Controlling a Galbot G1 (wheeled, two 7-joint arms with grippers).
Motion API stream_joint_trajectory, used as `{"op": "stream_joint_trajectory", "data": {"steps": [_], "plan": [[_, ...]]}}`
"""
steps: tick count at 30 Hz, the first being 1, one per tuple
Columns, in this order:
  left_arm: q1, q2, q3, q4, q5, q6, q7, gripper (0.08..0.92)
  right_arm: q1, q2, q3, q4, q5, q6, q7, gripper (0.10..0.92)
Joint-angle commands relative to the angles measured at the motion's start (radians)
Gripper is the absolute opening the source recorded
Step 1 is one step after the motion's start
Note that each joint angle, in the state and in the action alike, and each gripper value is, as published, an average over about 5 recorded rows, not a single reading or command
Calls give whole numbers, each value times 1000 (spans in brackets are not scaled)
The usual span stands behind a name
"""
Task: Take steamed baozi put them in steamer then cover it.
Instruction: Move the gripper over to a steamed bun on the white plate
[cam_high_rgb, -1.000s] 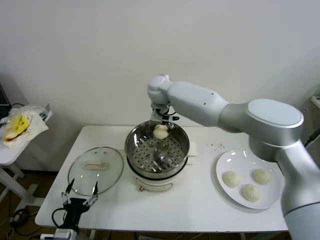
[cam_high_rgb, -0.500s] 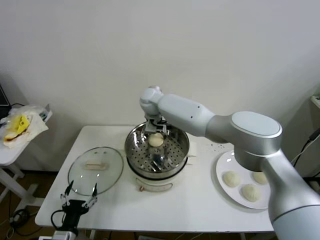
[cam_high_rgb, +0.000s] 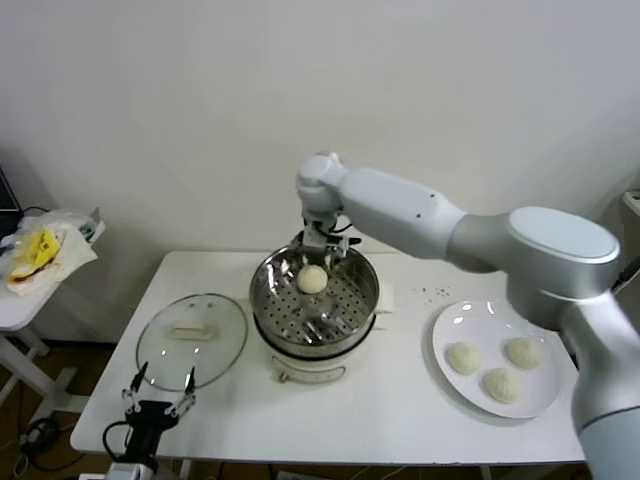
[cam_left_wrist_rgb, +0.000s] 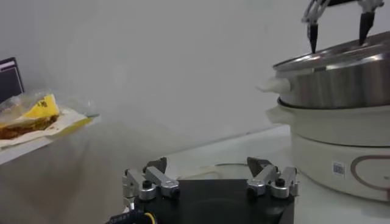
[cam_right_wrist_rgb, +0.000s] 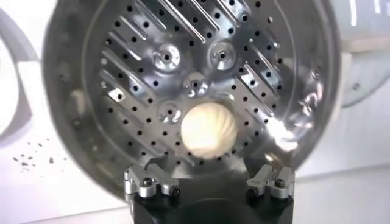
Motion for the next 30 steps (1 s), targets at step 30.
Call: {"op": "stream_joint_trajectory", "data": {"steps": [30], "plan": [[33, -21, 13, -71, 9, -8, -33, 823, -406, -847, 52, 384, 414, -859, 146, 823]]}}
